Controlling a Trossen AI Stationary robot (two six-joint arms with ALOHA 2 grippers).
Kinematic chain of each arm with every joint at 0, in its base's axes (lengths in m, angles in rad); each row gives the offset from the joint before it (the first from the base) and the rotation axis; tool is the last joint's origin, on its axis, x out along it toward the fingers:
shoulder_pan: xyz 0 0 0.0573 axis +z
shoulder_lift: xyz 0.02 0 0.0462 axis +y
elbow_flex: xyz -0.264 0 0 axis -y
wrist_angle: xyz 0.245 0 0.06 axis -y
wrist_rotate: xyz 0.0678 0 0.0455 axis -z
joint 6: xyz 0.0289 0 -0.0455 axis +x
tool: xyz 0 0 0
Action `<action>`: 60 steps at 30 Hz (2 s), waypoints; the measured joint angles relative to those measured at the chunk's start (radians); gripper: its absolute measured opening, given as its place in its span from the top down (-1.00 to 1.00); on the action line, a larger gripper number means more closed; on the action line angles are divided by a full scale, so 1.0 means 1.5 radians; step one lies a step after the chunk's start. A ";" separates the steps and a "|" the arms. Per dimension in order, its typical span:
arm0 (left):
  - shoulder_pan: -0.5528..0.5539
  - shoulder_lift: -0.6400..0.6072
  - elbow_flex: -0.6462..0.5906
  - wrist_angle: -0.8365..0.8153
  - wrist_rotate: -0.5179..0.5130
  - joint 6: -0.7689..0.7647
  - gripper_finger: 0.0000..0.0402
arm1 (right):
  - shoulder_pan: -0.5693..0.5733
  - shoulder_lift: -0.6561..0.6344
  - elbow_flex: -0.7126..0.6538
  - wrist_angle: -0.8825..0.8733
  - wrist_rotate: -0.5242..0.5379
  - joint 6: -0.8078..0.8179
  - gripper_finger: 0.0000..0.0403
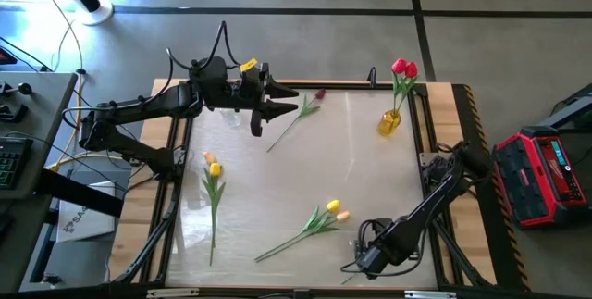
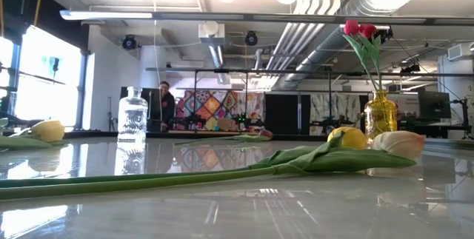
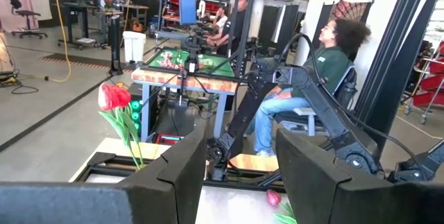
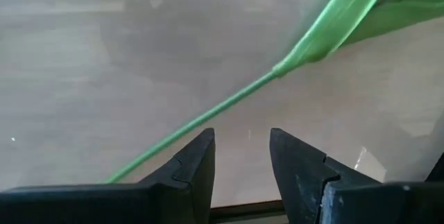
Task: Sort flowers into vase by color
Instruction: Put the bottom dark red tulip into the yellow vase
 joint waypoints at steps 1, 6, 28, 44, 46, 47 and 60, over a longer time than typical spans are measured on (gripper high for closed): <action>0.000 0.000 0.000 0.000 0.000 0.000 0.19 | 0.001 0.000 -0.003 0.007 0.000 0.000 0.37; 0.000 0.000 0.000 0.000 0.000 0.000 0.19 | -0.006 0.000 -0.007 -0.014 0.013 -0.003 0.37; 0.000 0.000 0.000 -0.001 0.000 0.000 0.19 | 0.002 0.050 -0.005 0.036 0.017 -0.008 0.37; 0.000 0.000 0.000 0.000 0.000 0.000 0.19 | -0.011 0.052 -0.006 -0.087 0.164 -0.146 0.54; 0.000 0.000 0.000 0.000 0.000 0.000 0.19 | -0.025 0.053 -0.008 -0.133 0.187 -0.180 0.61; 0.000 0.000 0.000 0.000 0.000 0.000 0.19 | -0.031 0.054 -0.008 -0.148 0.190 -0.197 0.64; 0.000 0.000 0.000 0.000 0.000 0.000 0.19 | -0.108 0.055 -0.009 -0.144 0.198 -0.322 0.98</action>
